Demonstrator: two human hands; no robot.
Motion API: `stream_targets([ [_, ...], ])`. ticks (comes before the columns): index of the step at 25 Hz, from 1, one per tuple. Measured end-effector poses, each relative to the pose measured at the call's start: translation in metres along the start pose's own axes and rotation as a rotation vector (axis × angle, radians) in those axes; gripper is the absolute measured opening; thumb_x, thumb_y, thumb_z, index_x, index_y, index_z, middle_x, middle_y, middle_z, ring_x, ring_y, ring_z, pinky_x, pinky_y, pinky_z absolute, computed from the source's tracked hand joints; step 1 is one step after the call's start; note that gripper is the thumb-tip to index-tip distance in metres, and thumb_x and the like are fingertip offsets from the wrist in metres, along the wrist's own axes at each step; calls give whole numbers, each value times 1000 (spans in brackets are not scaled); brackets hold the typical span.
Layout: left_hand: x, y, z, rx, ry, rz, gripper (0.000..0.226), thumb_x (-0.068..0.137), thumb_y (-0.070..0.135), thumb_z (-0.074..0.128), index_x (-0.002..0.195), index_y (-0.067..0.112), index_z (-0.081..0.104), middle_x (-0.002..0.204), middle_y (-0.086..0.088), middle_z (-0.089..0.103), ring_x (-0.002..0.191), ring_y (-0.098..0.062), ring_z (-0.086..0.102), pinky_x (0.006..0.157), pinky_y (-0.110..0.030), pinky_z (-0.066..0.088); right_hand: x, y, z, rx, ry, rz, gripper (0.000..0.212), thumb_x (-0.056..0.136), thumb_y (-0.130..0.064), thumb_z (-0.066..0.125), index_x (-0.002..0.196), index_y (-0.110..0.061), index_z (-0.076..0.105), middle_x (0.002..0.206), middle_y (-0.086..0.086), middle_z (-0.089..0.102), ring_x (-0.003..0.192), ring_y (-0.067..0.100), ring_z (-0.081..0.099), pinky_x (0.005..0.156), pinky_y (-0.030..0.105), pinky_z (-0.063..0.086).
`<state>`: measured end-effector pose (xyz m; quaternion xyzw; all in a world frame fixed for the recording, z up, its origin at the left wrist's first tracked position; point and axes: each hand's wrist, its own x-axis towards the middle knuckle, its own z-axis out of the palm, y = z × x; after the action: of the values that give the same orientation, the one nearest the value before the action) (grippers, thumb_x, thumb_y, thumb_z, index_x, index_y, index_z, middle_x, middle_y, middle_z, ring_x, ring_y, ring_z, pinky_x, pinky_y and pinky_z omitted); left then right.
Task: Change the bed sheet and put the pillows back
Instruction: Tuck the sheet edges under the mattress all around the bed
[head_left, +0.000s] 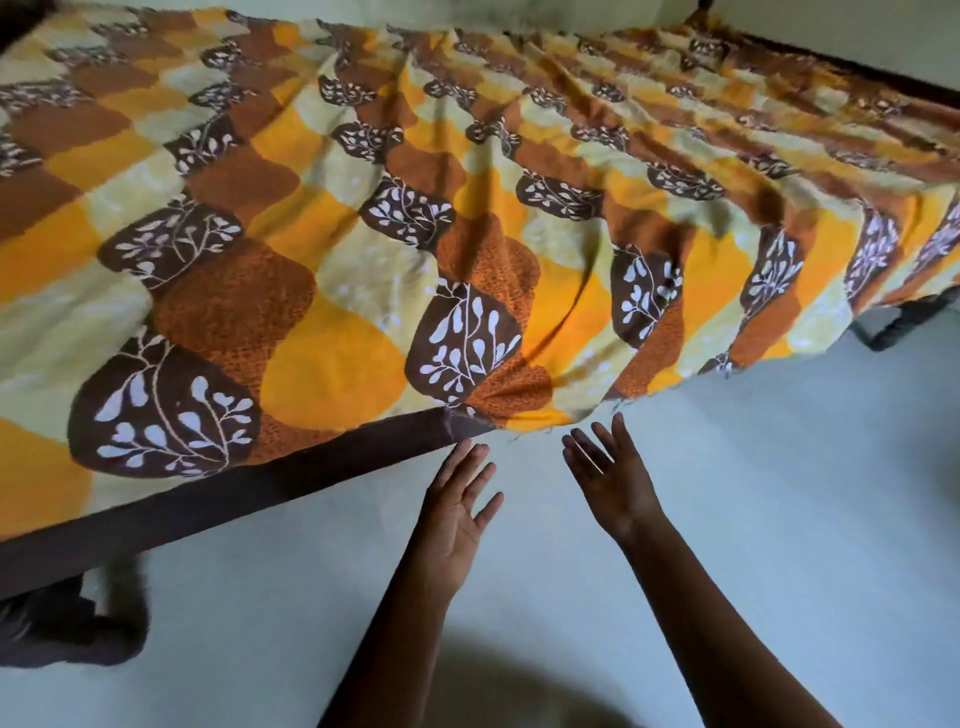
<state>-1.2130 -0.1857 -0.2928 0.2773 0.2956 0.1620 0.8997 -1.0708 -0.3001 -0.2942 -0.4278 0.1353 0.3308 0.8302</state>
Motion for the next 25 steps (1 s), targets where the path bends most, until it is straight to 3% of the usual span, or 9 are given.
stream_targets([
  [3, 23, -34, 44, 65, -13, -55, 42, 92, 11, 52, 132, 20, 45, 121, 5, 57, 128, -18, 43, 100, -39, 38, 28, -24, -9, 122, -31, -12, 101, 54, -51, 78, 137, -14, 34, 123, 14, 52, 114, 29, 55, 98, 43, 45],
  [5, 41, -55, 83, 61, 20, -34, 36, 90, 10, 54, 123, 23, 48, 124, 5, 55, 127, -17, 43, 97, -39, 39, 48, -49, -17, 185, -68, 11, 110, 46, -58, 80, 138, -17, 35, 128, 11, 51, 115, 25, 55, 100, 47, 43],
  [8, 66, -80, 131, 3, 55, 19, 23, 85, 17, 62, 106, 25, 55, 109, 11, 61, 124, -14, 47, 95, -39, 39, 70, -83, -31, 117, -124, 87, 77, 74, -55, 64, 138, -16, 42, 133, 9, 53, 109, 22, 57, 90, 40, 51],
  [10, 81, -94, 160, -33, 64, 94, 38, 65, 29, 80, 97, 25, 60, 102, 10, 65, 113, -13, 55, 90, -37, 43, 79, -106, -47, 4, -150, 137, 62, 80, -40, 62, 135, -14, 45, 132, 11, 55, 111, 24, 58, 80, 32, 51],
  [12, 93, -107, 181, 6, 126, 113, 53, 52, 39, 85, 97, 25, 61, 108, 4, 63, 113, -17, 55, 89, -36, 45, 84, -126, -67, -57, -107, 128, 58, 80, -29, 65, 133, -15, 47, 129, 9, 58, 109, 20, 59, 77, 30, 49],
  [15, 106, -122, 196, 61, 316, 97, 30, 75, 29, 73, 101, 23, 58, 119, -6, 58, 122, -25, 50, 81, -35, 50, 80, -140, -89, -90, 27, 86, 45, 84, -21, 66, 126, -16, 52, 123, 7, 62, 100, 16, 61, 73, 28, 49],
  [17, 108, -123, 202, 172, 372, 92, 26, 86, 24, 63, 110, 17, 56, 128, -11, 54, 122, -28, 49, 75, -30, 51, 71, -146, -93, -128, 37, 164, 33, 85, -24, 66, 116, -16, 56, 113, 4, 65, 98, 16, 60, 72, 28, 48],
  [21, 92, -107, 210, 216, 294, -159, 48, 90, 39, 54, 129, 15, 41, 129, -11, 45, 127, -30, 43, 92, -41, 45, 62, -160, -102, -324, 23, 333, 23, 85, -34, 65, 98, -16, 61, 100, 1, 65, 97, 14, 59, 81, 30, 44],
  [25, 69, -107, 214, 628, 222, -254, 36, 94, 35, 49, 124, 15, 48, 119, -7, 57, 111, -27, 57, 86, -38, 47, 54, -165, -122, -464, 34, 315, 26, 89, -33, 61, 106, -14, 62, 95, 1, 66, 93, 15, 60, 87, 32, 46],
])
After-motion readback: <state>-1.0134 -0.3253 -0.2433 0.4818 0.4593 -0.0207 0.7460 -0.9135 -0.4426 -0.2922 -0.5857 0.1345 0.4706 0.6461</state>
